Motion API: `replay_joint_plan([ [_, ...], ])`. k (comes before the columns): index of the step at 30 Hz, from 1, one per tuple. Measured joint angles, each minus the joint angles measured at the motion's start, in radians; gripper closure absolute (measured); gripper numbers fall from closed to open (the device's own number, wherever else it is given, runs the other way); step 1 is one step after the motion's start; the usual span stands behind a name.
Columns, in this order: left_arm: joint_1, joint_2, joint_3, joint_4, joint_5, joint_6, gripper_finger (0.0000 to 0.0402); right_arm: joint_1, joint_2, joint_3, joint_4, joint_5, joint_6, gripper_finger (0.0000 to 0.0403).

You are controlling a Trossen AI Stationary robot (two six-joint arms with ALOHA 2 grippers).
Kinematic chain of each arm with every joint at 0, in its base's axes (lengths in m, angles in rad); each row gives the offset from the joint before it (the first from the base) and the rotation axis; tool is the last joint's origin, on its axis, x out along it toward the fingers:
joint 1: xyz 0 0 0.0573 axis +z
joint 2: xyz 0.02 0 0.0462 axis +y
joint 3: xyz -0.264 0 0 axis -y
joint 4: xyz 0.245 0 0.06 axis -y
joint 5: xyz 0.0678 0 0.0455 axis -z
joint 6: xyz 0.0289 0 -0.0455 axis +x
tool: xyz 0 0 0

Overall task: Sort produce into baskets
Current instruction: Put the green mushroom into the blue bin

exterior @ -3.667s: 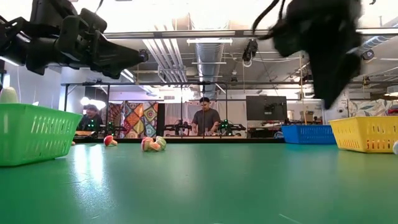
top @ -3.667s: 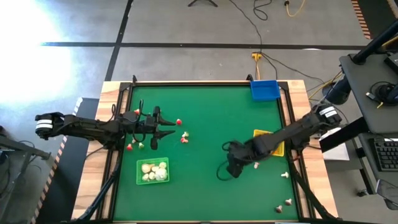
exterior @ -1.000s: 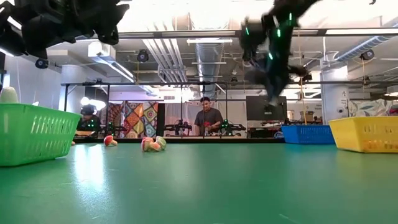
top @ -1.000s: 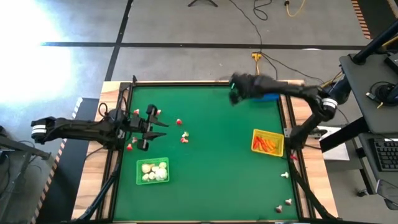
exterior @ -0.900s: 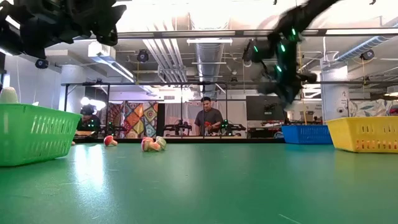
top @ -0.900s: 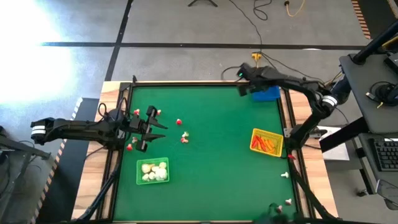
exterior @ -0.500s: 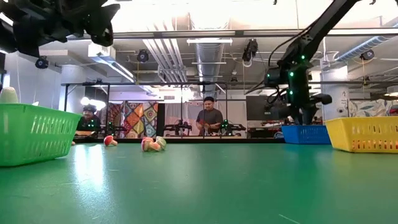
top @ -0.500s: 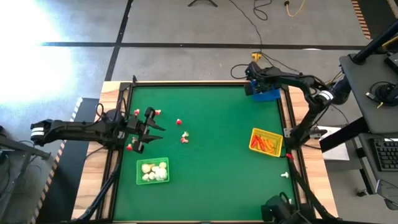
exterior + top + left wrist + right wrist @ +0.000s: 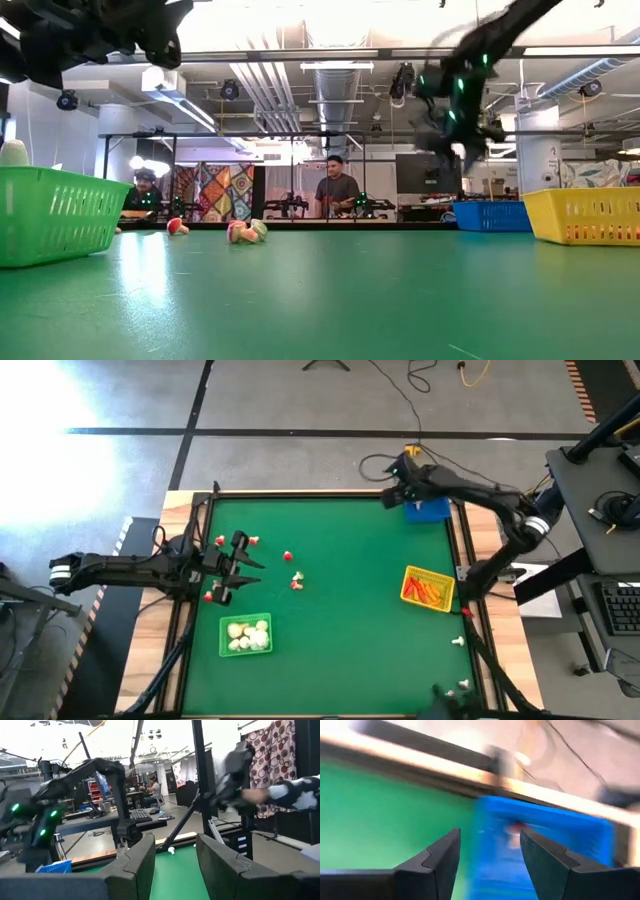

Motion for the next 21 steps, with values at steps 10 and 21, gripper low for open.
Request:
replay_joint_plan([
  [10,0.000,0.014,-0.001,-0.005,-0.002,0.023,0.0274,0.635,-0.015,-0.185,0.601,-0.033,-0.187,0.0214],
  [21,0.000,0.035,-0.001,-0.004,-0.089,0.027,0.0274,0.750,0.435,-0.135,1.171,-0.156,-0.326,0.0182],
])
